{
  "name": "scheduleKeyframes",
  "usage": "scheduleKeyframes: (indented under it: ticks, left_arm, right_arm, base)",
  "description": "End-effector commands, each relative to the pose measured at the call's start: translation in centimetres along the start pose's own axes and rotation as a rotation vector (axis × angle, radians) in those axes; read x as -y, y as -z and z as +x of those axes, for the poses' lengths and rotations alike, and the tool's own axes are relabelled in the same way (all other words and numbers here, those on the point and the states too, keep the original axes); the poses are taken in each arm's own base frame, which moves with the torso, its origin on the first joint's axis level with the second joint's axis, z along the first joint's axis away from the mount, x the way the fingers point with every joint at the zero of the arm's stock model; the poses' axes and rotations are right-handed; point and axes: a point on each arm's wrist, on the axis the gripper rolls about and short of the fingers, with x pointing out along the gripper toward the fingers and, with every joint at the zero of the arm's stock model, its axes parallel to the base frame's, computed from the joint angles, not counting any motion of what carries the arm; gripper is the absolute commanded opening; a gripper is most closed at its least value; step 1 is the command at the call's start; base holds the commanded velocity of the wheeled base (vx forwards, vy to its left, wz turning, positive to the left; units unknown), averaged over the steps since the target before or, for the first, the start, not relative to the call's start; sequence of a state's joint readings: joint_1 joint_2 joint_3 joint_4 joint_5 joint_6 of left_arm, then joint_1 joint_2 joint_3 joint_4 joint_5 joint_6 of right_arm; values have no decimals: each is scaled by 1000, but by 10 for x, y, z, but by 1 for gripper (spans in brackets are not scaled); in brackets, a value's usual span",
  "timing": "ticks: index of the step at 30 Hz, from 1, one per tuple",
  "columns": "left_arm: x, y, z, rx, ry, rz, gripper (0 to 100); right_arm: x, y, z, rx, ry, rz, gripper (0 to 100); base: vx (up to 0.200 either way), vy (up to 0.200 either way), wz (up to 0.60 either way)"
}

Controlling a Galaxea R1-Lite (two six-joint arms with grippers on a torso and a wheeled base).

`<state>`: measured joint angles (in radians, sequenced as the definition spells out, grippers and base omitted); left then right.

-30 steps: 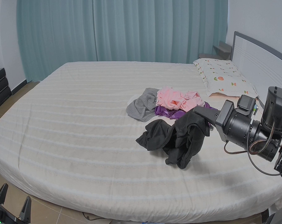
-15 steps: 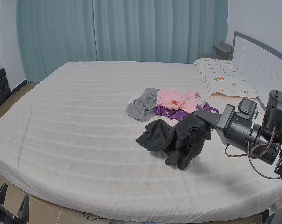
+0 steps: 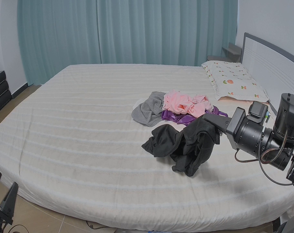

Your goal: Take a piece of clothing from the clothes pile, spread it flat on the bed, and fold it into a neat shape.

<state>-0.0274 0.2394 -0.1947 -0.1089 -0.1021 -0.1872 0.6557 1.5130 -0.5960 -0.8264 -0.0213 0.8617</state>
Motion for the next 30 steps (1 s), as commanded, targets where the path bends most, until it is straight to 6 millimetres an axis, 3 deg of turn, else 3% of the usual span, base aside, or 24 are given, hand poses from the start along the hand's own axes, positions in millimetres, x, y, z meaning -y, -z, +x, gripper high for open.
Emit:
scheduleKeyframes:
  ticks: [1,5,14,21,30]
  left_arm:
    - [0,2,38,-268,105,-54,100]
    - [-1,0,70,-393,93,-66,100]
    - [6,16,128,-573,147,-68,100]
    - [20,45,180,-741,190,-52,100]
    - [53,87,232,-773,229,-18,100]
  right_arm:
    - [-4,-4,-1,20,-11,-31,0]
    - [-4,-5,0,26,-11,-74,0]
    - [-10,-12,2,74,-50,-95,0]
    - [-14,-20,-2,110,-65,-94,0]
    - [-19,-22,-7,118,-87,-95,0]
  base:
    - [0,0,0]
    - [0,0,0]
    - [0,0,0]
    - [0,0,0]
    - [0,0,0]
